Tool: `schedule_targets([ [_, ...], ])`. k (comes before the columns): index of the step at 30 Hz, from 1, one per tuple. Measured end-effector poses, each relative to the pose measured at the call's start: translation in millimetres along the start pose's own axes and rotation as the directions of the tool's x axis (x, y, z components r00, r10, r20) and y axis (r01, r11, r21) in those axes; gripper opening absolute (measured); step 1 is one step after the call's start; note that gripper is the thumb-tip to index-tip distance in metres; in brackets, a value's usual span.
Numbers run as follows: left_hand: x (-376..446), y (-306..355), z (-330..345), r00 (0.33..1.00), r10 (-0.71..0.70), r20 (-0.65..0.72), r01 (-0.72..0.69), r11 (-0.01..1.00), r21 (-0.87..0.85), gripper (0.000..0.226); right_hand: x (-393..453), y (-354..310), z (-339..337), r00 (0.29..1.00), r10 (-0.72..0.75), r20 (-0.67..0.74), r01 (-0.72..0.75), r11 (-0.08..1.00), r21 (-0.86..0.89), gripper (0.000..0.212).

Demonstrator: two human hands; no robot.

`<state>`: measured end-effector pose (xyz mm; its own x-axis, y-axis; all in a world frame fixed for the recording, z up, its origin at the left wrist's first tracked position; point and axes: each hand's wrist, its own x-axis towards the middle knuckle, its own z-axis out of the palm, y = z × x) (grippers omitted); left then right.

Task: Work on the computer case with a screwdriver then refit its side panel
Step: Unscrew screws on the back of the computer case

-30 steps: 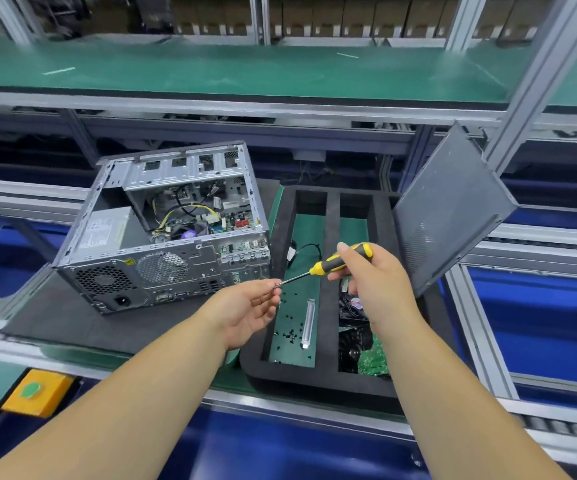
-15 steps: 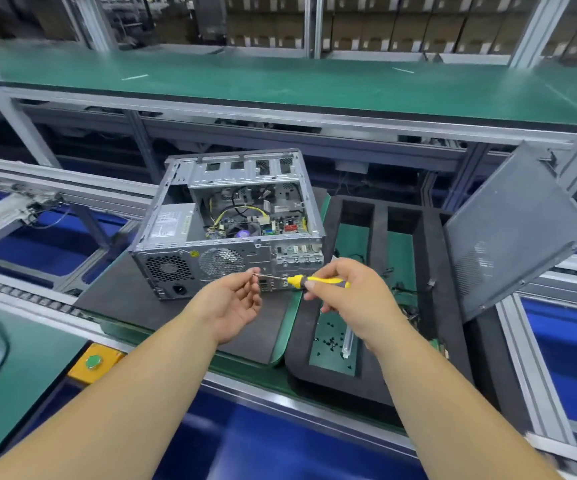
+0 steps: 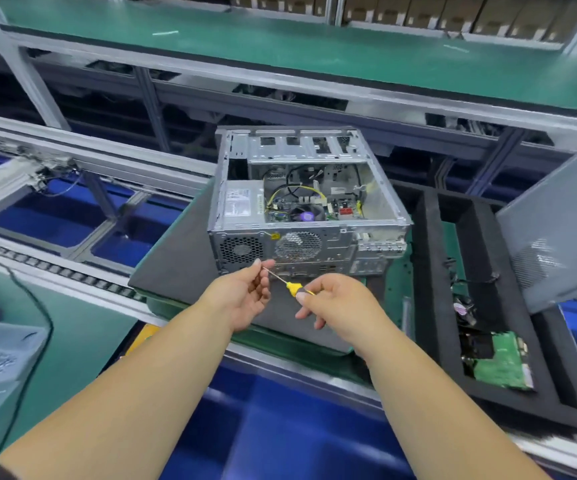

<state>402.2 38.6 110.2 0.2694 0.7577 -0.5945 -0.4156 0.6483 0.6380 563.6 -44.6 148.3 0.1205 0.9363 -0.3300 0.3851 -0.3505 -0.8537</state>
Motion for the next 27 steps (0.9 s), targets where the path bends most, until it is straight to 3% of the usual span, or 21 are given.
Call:
schedule_targets([
  [6, 23, 17, -56, 0.995, -0.100, -0.020, 0.101, 0.992, 0.071, 0.022, 10, 1, 87, 0.990, 0.134, 0.047, -0.136, 0.991, 0.022, 0.011],
  [12, 45, 24, -95, 0.984, -0.179, -0.016, 0.179, 0.969, 0.172, 0.023, 18, 5, 148, 0.976, 0.219, -0.008, -0.217, 0.971, 0.097, 0.015],
  [19, 61, 30, -108, 0.976, -0.217, 0.032, 0.197, 0.934, 0.298, 0.023, 29, 8, 174, 0.958, 0.262, -0.113, -0.244, 0.958, 0.152, 0.010],
  [27, 66, 40, -106, 0.989, -0.147, 0.023, 0.117, 0.867, 0.485, 0.020, 40, 12, 180, 0.946, 0.294, -0.138, -0.269, 0.947, 0.174, 0.010],
])
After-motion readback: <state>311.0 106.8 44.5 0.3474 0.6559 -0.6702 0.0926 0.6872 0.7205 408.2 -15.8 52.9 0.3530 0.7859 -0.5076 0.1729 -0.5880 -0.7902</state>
